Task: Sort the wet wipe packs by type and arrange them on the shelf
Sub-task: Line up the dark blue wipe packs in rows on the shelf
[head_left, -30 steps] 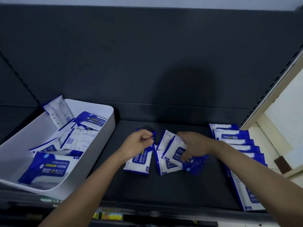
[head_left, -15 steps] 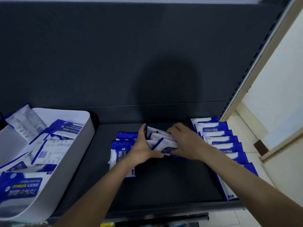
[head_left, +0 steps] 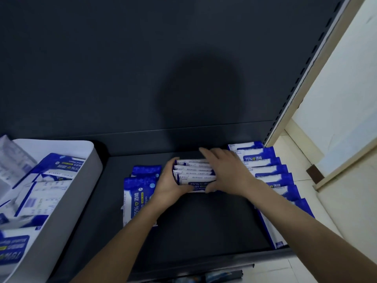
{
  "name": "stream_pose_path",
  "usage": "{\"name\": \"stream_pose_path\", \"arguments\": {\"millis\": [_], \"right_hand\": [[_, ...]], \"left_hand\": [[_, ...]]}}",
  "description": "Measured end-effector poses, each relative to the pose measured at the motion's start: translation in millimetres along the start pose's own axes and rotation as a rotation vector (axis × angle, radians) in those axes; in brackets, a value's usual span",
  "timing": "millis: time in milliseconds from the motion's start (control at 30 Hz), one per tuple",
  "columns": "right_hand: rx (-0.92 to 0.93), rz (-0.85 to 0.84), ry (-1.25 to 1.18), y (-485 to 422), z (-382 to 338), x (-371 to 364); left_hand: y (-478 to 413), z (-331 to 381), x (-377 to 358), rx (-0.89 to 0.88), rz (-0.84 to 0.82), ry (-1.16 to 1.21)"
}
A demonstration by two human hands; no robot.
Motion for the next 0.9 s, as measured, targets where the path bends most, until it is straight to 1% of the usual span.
{"name": "stream_pose_path", "arguments": {"millis": [67, 100, 133, 233, 333, 367, 400, 467, 500, 533, 600, 667, 767, 900], "right_hand": [[-0.079, -0.044, -0.3, 2.5, 11.1, 2.4], [-0.096, -0.055, -0.413, 3.1, 13.6, 1.5], [-0.095, -0.053, -0.465, 2.3, 14.0, -0.1], [-0.044, -0.015, -0.505, -1.6, 8.9, -4.0], [-0.075, 0.088, -0.632, -5.8, 17.1, -2.7], [-0.11, 0.143, -0.721, -6.3, 21.6, -2.1], [-0.154, 0.163, -0.858, -7.6, 25.6, -4.2], [-0.173, 0.13, -1.184, -8.7, 24.2, -10.9], [-0.15, 0.103, -1.295, -10.0, 20.9, -15.7], [-0.125, 0.078, -1.338, -12.0, 17.9, -20.3], [-0.067, 0.069, -1.321, -16.1, 13.0, -25.3], [-0.041, 0.068, -1.281, -17.5, 12.8, -25.1], [-0.08, 0.061, -1.193, -15.5, 19.9, -16.2], [-0.109, 0.078, -1.056, -17.6, 32.5, -3.5]], "left_hand": [[-0.2, 1.0, 0.1, 0.034, -0.038, 0.011], [-0.1, 3.5, -2.9, 0.053, -0.052, 0.011], [-0.5, 5.9, -7.1, 0.064, -0.047, 0.015], [-4.0, 9.1, -15.1, 0.064, 0.048, 0.045], [-8.3, 7.8, -9.0, 0.058, 0.108, 0.072], [-9.4, 6.7, -5.9, 0.058, 0.118, 0.083], [-10.4, 6.2, -3.6, 0.058, 0.121, 0.097], [-11.8, 7.1, -3.5, 0.048, 0.091, 0.118], [-12.4, 9.2, -5.8, 0.038, 0.055, 0.125], [-14.1, 10.2, -9.0, 0.031, 0.019, 0.137], [-18.2, 11.6, -13.2, 0.021, -0.024, 0.175], [-22.1, 12.6, -12.6, 0.009, -0.019, 0.188], [-25.8, 14.8, -5.5, 0.015, 0.02, 0.172], [-32.5, 18.9, -7.5, 0.005, 0.021, 0.212]]}}
Point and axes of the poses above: each hand's wrist, its own y-axis away from the middle knuckle, its own x-axis out of the back of the hand, z = x × y, the point moved 2 cm from there along -y, towards the middle knuckle, and after that the axes turned 13 degrees about -z, right-handed, at the moved point
